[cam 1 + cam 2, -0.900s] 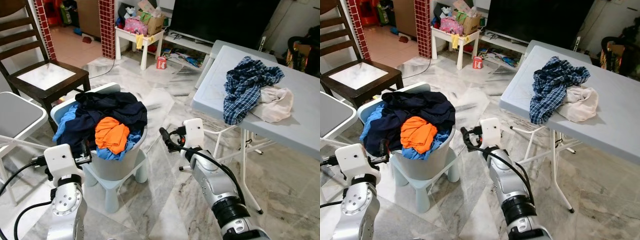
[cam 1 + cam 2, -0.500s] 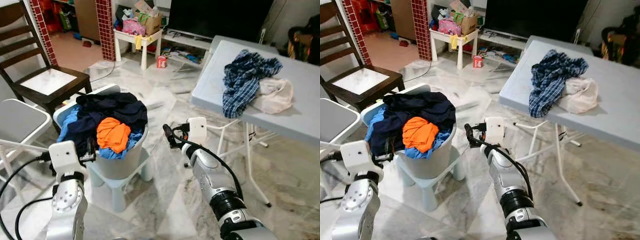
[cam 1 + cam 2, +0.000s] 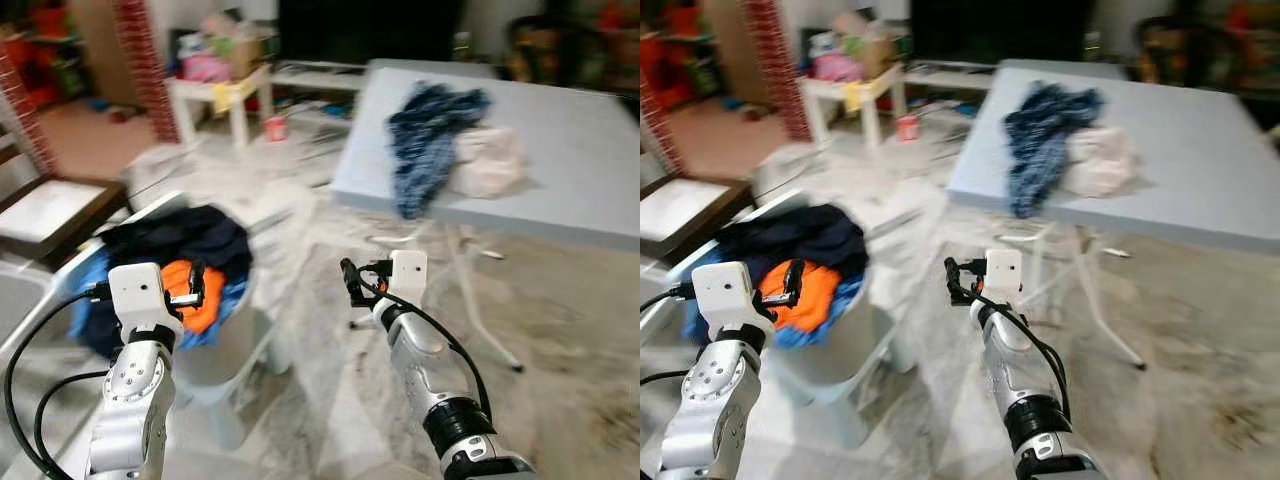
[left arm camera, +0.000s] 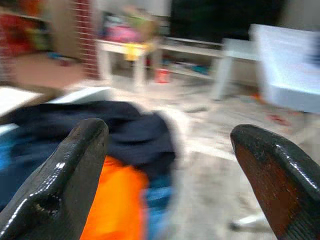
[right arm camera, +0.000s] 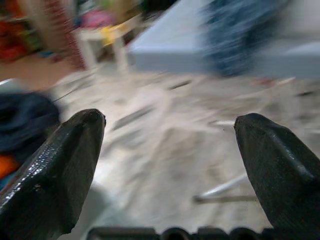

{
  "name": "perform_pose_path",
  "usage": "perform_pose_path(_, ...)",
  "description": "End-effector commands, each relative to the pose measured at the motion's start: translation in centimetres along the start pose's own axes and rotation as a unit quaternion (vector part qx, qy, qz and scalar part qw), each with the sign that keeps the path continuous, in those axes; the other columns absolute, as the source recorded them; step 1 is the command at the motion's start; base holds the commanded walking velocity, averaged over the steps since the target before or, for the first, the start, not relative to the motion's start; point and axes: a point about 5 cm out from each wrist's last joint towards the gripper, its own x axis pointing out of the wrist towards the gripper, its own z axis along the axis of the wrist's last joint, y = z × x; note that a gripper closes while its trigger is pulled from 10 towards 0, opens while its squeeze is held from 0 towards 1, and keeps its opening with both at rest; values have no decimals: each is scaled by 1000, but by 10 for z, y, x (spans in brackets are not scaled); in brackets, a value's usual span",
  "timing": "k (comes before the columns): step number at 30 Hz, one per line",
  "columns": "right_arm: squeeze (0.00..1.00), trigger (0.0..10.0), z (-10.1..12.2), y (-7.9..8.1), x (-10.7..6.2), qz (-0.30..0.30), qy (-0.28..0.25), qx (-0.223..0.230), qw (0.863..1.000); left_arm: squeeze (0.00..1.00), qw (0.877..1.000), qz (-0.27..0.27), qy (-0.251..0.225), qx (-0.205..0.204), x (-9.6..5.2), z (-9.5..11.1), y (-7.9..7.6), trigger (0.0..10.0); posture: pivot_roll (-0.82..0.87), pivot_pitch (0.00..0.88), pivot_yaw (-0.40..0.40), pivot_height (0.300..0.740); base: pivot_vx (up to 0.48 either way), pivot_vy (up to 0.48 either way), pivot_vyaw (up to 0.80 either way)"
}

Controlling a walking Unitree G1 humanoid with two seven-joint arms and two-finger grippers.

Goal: Hang hanger

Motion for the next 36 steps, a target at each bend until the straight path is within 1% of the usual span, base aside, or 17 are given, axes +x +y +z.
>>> perform_pose_path(1,0,10000,6,-4,0,0,-10,-8,1000,0,1000,-10,-3,-8,2,0,-6,10000,117,0,-5,740,356,0,-800)
perform_pose_path(5,0,10000,12,-5,3,6,-16,-19,1000,0,1000,3,-3,-23,1,-2,-8,10000,113,0,-23,740,389,0,-800)
perform_pose_path(8,0,10000,16,-4,4,9,-22,-32,999,0,1000,8,-3,-26,1,-3,-7,10000,113,0,-31,740,399,0,-729)
perform_pose_path(11,0,10000,17,-4,4,10,-23,-30,999,0,1000,11,-2,-27,2,-3,-6,10000,110,0,-37,740,399,0,-575)
perform_pose_path(15,0,10000,20,-3,2,12,-34,-30,999,0,1000,2,2,-27,4,-5,-8,10000,108,0,-48,740,398,0,0)
perform_pose_path(19,0,10000,19,-5,1,1,-28,-41,999,0,1000,-10,11,-25,6,-8,-10,10000,99,0,-52,740,393,0,0)
perform_pose_path(23,0,10000,19,-6,0,-3,-26,-42,999,0,999,-16,20,-25,8,-11,-11,10000,84,0,-40,740,356,0,0)
perform_pose_path(26,0,10000,19,-7,-1,-10,-27,-36,999,0,999,-17,34,-20,10,-15,-14,10000,77,0,-33,740,100,0,0)
perform_pose_path(27,0,10000,19,-9,-2,-14,-28,-35,999,0,999,-29,38,-24,12,-17,-19,10000,78,0,-36,740,0,0,0)
perform_pose_path(29,0,10000,19,-9,-2,-18,-28,-36,999,0,998,-38,41,-19,14,-17,-22,10000,77,0,-40,740,0,0,0)
perform_pose_path(31,0,10000,18,-10,-3,-24,-28,-34,999,0,997,-49,54,-14,16,-21,-27,10000,67,0,-34,740,0,0,0)
perform_pose_path(33,0,10000,18,-12,-5,-34,-31,-35,998,0,997,-59,55,-16,18,-22,-28,10000,47,0,-8,740,0,0,0)
perform_pose_path(34,0,10000,18,-14,-6,-40,-33,-33,998,0,996,-62,57,-22,19,-23,-29,10000,31,0,12,740,0,0,0)
perform_pose_path(35,0,10000,19,-17,-7,-47,-35,-32,998,0,996,-64,59,-26,19,-23,-30,10000,31,0,12,740,0,0,0)
perform_pose_path(36,0,10000,19,-21,-9,-57,-36,-31,997,0,995,-70,61,-27,21,-23,-32,10000,7,0,36,740,0,0,0)
